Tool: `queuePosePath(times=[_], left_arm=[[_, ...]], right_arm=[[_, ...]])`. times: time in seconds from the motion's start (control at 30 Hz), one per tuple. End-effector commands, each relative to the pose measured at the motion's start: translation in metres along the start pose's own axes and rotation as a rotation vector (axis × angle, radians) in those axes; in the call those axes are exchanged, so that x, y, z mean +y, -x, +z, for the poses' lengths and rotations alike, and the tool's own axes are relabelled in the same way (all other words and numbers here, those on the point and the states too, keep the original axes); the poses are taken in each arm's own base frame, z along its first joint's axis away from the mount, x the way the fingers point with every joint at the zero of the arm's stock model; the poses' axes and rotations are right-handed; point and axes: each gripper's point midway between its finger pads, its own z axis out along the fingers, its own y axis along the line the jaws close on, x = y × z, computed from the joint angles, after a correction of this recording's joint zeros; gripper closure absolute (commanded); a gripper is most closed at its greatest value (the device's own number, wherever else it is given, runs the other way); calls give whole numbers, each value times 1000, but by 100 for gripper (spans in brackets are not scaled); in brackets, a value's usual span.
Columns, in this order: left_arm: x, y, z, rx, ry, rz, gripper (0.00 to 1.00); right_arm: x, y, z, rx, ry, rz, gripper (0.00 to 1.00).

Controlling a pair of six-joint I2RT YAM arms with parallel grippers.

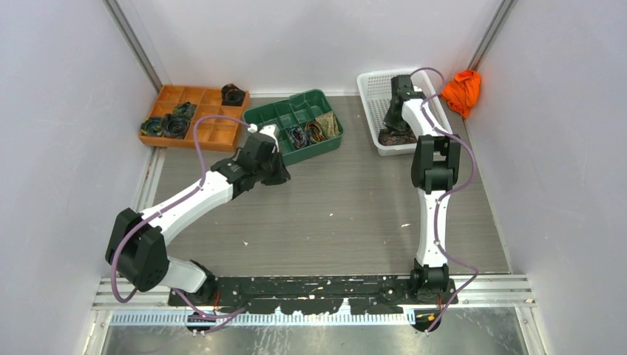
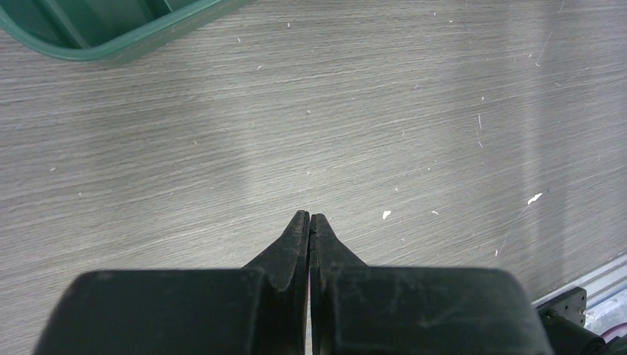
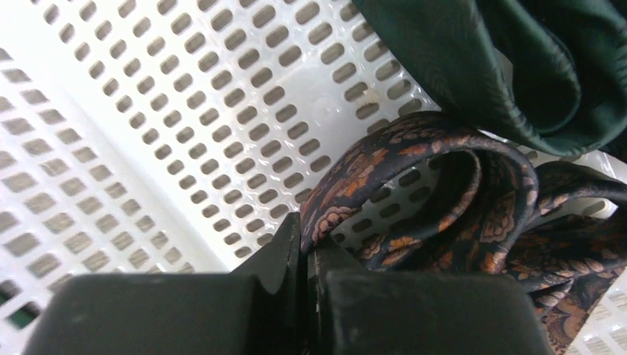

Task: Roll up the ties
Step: Pick up the tie from the bin.

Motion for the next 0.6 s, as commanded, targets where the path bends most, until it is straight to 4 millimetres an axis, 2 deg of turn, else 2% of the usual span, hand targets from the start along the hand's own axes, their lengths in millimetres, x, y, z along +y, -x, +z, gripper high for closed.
queuePosePath(times=[0.0, 0.13, 0.23, 0.33, 0.4, 0.43, 0.57], left_arm=[[-2, 14, -11, -62, -16, 11, 100], [1, 12, -16, -70, -12, 8, 100], [1, 12, -19, -76, -15, 3, 100], [1, 12, -24, -83, -21, -1, 100], [0, 13, -29, -94, -28, -3, 100], [0, 14, -32, -99, -31, -4, 100], [0, 16, -43, -122, -38, -6, 100]], right_arm=[[26, 43, -30, -100, 123, 48, 99], [44, 76, -85, -204, 248, 78, 99], [47, 98, -139, -291, 321, 90, 99], [46, 109, -195, -365, 394, 101, 99], [44, 106, -227, -393, 444, 104, 99], [43, 105, -254, -419, 488, 105, 99], [35, 88, -320, -465, 599, 114, 99]])
